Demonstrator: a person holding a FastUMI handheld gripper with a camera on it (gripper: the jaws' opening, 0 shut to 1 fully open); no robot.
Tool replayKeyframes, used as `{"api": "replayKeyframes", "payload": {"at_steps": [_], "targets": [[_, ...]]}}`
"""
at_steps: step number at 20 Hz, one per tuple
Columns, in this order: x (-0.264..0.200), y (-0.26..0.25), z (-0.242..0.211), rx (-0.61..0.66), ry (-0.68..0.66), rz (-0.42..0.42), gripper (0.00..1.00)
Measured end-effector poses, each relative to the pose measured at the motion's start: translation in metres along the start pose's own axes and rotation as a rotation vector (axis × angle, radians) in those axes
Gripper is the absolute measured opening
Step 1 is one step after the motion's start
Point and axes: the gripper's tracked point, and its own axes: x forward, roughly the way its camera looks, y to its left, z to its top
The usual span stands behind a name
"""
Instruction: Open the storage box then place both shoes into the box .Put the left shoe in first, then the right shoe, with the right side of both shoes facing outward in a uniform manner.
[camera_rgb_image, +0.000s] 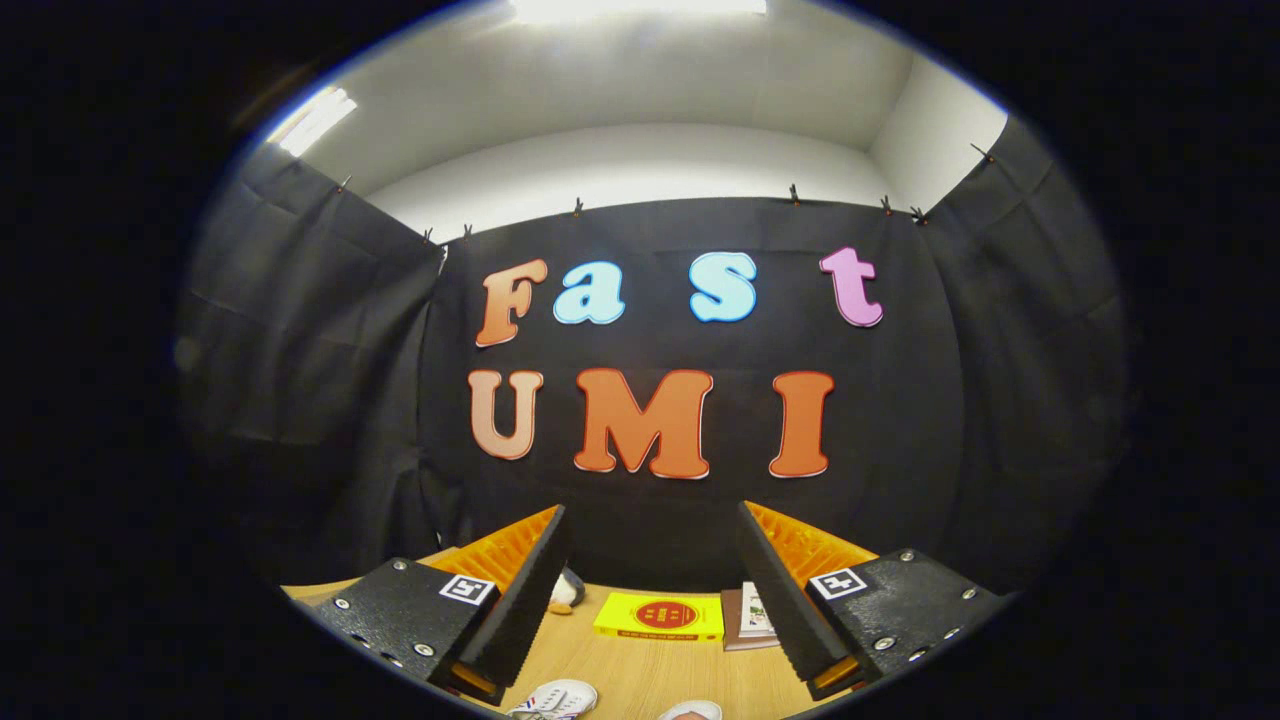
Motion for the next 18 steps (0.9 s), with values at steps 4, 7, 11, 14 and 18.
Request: {"api": "replayKeyframes", "payload": {"at_steps": [4,7,11,14,18], "targets": [[0.003,0.031,-0.039,0.054,0.103,0.086,0.99],[0.001,0.058,-0.083,0.117,0.226,0.166,0.99],[-0.005,0.100,-0.131,0.226,0.402,0.284,0.98],[-0.007,0.131,-0.165,0.302,0.518,0.362,0.97],[-0.021,0.170,-0.220,0.411,0.719,0.464,0.96]]}}
